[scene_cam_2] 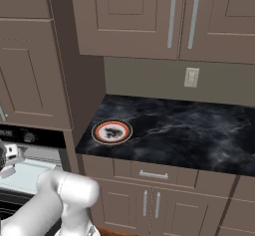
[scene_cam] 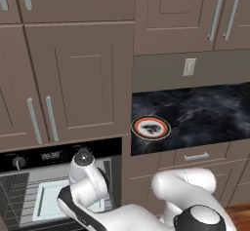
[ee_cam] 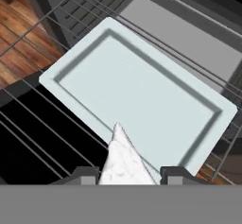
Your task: Take the baked cake out of the oven and place it on the plate for cooling. Then close the oven door.
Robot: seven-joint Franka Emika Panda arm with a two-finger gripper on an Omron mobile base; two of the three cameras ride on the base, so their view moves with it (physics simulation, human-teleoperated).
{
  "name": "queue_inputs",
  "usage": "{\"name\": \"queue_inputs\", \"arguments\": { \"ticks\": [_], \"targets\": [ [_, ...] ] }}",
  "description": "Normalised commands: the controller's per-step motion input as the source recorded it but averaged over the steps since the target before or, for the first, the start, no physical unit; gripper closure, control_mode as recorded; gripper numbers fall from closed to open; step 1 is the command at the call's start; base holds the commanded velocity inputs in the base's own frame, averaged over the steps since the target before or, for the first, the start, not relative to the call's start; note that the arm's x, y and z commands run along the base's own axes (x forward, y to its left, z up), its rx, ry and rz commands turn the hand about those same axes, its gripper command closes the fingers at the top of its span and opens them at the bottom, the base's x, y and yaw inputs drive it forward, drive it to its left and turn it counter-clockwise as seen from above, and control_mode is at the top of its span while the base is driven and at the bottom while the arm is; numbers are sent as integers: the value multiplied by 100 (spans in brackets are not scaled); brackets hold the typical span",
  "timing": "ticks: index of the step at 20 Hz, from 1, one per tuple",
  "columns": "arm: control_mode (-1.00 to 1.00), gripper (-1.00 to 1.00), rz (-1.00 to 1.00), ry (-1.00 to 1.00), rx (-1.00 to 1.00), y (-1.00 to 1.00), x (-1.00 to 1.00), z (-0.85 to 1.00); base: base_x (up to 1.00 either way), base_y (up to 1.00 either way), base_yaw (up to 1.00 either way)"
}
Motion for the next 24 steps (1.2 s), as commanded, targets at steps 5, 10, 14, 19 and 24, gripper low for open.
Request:
{"name": "queue_inputs", "arguments": {
  "ticks": [5,10,14,19,24],
  "targets": [
    [-100,100,0,0,0,-30,-30,40,0,0,0],
    [-100,100,0,0,0,-37,-25,31,0,0,0],
    [-100,100,-1,0,0,-40,-18,31,0,0,0],
    [-100,100,-9,-2,0,-37,-4,39,0,0,0],
    [-100,100,-13,0,0,-38,-2,42,0,0,0]
  ]
}}
